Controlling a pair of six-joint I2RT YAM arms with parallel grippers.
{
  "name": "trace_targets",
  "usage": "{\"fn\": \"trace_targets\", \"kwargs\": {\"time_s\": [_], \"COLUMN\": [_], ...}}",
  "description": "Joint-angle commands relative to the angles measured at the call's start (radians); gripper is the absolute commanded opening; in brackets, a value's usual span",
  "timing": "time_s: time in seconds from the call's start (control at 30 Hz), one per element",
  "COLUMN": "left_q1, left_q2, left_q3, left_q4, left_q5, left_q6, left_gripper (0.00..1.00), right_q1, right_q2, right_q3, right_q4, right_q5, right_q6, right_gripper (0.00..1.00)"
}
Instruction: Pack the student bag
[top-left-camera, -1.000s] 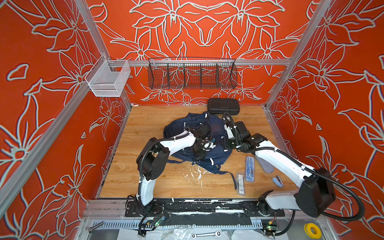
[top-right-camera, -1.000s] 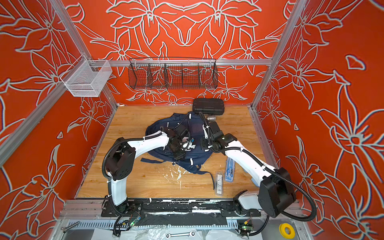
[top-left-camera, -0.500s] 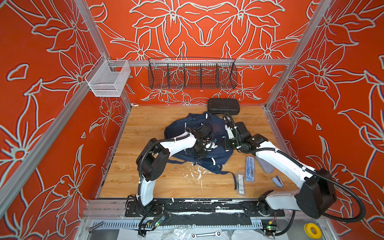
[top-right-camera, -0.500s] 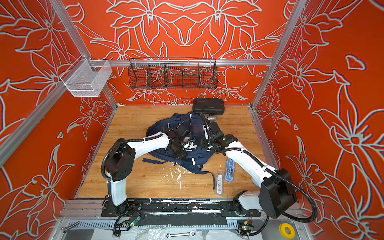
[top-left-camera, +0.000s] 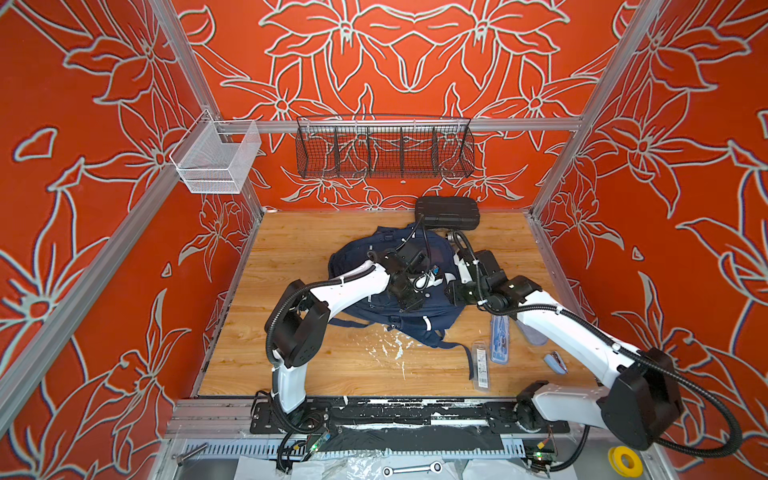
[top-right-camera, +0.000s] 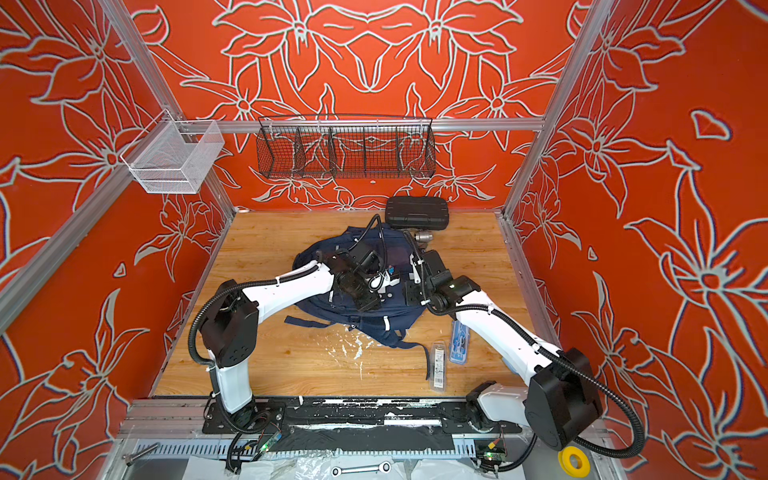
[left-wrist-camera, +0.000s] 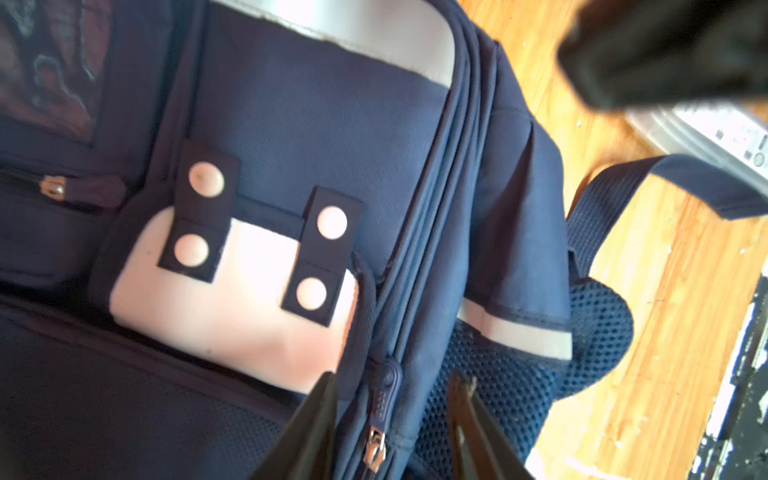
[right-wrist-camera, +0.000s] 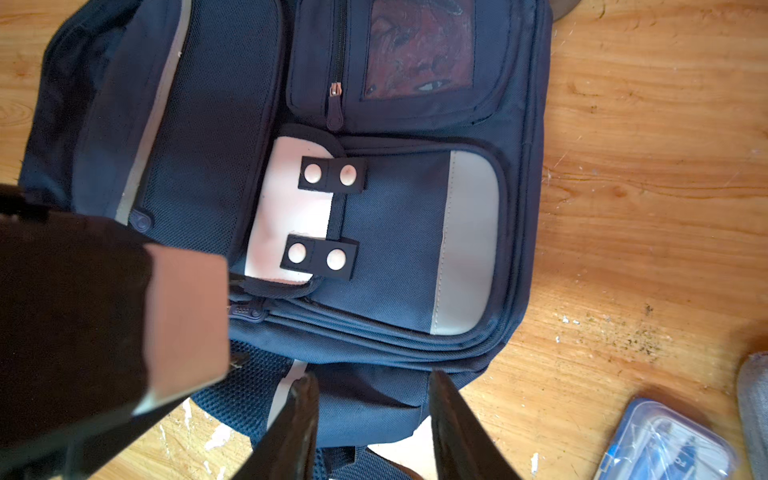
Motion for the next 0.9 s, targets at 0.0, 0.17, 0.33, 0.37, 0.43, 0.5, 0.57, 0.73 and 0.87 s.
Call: {"fn": "trace_targets", "kwargs": {"time_s": [0.0,0.17,0.33,0.37,0.43,0.5,0.57,0.73,0.87], "left_q1": [0.001,0.001,0.001,0.001,0.001,0.001,-0.001,-0.001,0.012], "left_q2": [0.056,0.088,0.104,0.105,0.11,0.121,0.125,0.036,0.001], "left_q3": [0.034,0.043,0.029,0.028,0.026,0.031,0.044,0.023,0.045], "left_q4": [-0.067,-0.109,-0.114,-0.113,-0.113,-0.125,-0.146,-0.117,-0.145], "left_q5": [0.014,0.009,-0.048,-0.06,-0.068,-0.065,-0.067,-0.008,0.025], "left_q6": [0.017,0.028,0.01,0.006,0.007,0.007,-0.004,-0.02,-0.02], "left_gripper": [0.4,0.39,0.39,0.39,0.39,0.39,0.39,0.43,0.41], "right_q1": [-0.004,-0.005,-0.004,-0.004,-0.004,-0.005,-0.004,-0.005,-0.005], "right_q2": [-0.029,-0.05,-0.066,-0.068,-0.069,-0.067,-0.069,-0.078,-0.058], "right_q3": [-0.023,-0.037,-0.053,-0.057,-0.06,-0.062,-0.062,-0.069,-0.074], "right_q4": [0.004,-0.003,-0.001,0.002,0.003,0.003,-0.002,0.002,0.016], "right_q5": [0.002,0.009,0.018,0.019,0.02,0.018,0.022,0.026,-0.001], "right_q6": [0.023,0.026,0.034,0.036,0.037,0.04,0.042,0.045,0.046], "right_gripper": [0.46,0.46,0.46,0.46,0.46,0.46,0.46,0.46,0.45]}}
